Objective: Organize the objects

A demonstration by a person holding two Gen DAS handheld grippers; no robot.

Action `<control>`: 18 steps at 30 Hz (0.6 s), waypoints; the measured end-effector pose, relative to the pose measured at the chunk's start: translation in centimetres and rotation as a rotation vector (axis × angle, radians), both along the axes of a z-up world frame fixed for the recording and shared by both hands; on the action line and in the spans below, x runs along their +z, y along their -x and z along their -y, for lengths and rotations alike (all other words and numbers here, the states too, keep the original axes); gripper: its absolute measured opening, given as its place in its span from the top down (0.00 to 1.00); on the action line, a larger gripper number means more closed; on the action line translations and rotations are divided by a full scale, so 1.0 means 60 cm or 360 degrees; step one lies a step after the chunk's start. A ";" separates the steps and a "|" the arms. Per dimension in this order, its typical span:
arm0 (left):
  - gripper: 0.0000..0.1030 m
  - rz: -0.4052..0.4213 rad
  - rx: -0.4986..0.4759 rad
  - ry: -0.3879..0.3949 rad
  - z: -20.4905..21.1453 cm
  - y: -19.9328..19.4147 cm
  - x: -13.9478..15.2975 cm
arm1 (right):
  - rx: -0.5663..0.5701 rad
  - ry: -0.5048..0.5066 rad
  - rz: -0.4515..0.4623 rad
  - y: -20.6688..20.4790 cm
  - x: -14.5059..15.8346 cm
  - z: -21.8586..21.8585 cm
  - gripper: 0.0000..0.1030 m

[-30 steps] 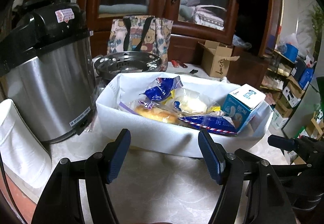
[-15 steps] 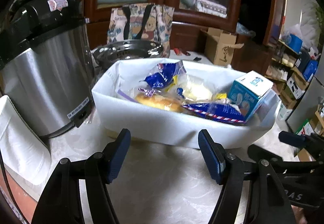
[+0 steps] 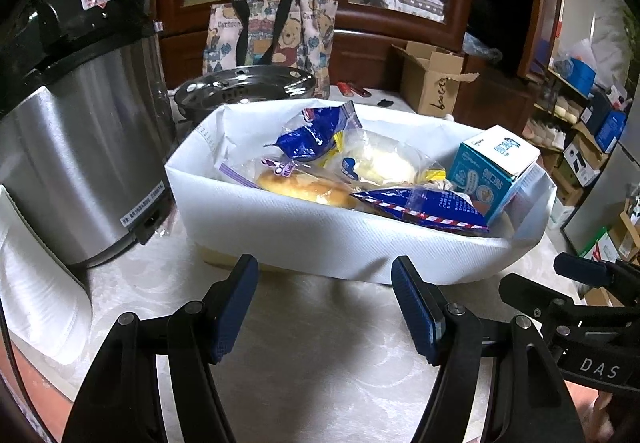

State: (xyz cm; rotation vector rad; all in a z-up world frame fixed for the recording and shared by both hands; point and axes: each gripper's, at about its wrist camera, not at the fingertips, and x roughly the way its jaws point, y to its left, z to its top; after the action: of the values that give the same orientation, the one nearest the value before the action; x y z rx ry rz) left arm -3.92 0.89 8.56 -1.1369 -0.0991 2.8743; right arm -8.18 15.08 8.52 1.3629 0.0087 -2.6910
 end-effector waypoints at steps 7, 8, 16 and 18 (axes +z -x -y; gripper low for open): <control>0.34 0.0018 -0.0015 -0.0033 0.001 0.003 -0.005 | 0.0020 0.0003 -0.0005 -0.002 -0.002 0.002 0.24; 0.33 0.0026 -0.0009 -0.0034 0.002 0.004 -0.006 | 0.0023 0.0005 -0.0003 -0.002 -0.002 0.003 0.24; 0.33 0.0031 -0.0015 -0.0016 -0.002 0.006 -0.010 | 0.0040 0.0030 -0.0016 -0.004 0.002 0.003 0.24; 0.33 0.0033 -0.0013 -0.0013 -0.001 0.007 -0.010 | 0.0044 0.0025 -0.0007 -0.004 0.000 0.005 0.24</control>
State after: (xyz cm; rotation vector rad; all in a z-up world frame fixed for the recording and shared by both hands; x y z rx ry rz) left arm -4.36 0.97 7.96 -1.1635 -0.1072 2.8527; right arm -7.93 14.79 8.51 1.3424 0.0068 -2.6655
